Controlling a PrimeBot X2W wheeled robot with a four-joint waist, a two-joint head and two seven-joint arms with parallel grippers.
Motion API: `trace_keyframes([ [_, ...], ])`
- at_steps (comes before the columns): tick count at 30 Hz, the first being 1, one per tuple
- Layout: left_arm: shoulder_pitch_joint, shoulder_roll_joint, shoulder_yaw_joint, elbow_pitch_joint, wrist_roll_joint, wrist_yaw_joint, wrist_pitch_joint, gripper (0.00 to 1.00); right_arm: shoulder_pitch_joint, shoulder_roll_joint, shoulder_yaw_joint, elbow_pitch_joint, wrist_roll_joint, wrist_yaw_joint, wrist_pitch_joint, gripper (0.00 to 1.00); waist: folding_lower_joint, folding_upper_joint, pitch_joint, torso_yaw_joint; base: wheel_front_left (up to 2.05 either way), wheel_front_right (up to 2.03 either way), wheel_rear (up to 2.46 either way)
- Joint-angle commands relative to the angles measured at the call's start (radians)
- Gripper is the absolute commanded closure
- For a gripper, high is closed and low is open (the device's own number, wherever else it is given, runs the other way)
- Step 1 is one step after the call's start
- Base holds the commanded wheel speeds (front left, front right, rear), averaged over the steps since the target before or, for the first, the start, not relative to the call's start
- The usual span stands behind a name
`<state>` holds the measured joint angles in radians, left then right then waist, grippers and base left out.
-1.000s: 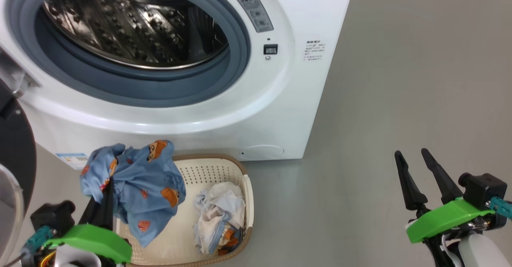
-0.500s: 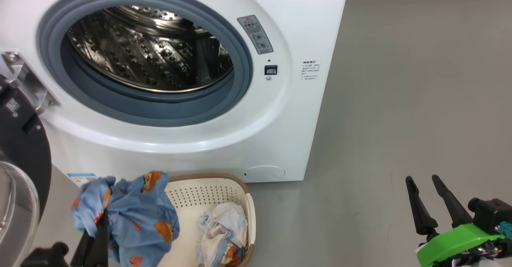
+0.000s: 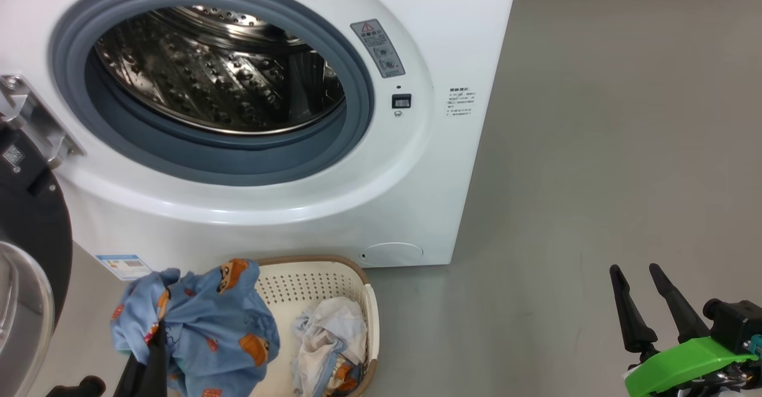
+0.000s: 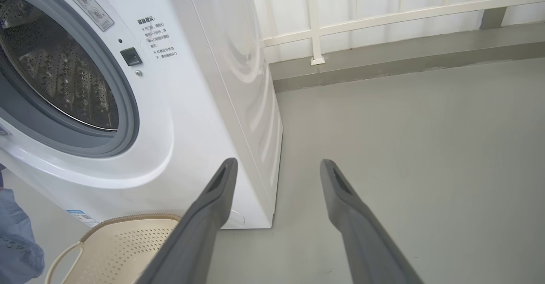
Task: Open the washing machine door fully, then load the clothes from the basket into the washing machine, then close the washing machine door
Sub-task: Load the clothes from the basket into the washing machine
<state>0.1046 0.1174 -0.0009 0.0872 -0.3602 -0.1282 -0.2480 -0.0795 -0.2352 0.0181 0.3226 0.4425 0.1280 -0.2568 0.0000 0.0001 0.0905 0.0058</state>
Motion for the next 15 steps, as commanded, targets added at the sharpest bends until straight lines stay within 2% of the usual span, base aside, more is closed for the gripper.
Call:
trace_keyframes([
  [1, -0.028, 0.010, 0.039, -0.030, 0.006, -0.003, -0.014, 1.00, -0.001, -0.011, 0.016, -0.025, 0.000, 0.003, -0.005, 0.00, 0.0000, -0.0001, 0.008, -0.003, 0.00, 0.00, 0.00],
  [15, -0.183, 0.039, 0.009, -0.018, -0.007, -0.003, -0.014, 1.00, -0.061, 0.010, 0.012, -0.040, -0.008, 0.003, -0.005, 0.00, 0.0000, -0.0001, 0.110, -0.017, 0.00, 0.00, 0.00],
])
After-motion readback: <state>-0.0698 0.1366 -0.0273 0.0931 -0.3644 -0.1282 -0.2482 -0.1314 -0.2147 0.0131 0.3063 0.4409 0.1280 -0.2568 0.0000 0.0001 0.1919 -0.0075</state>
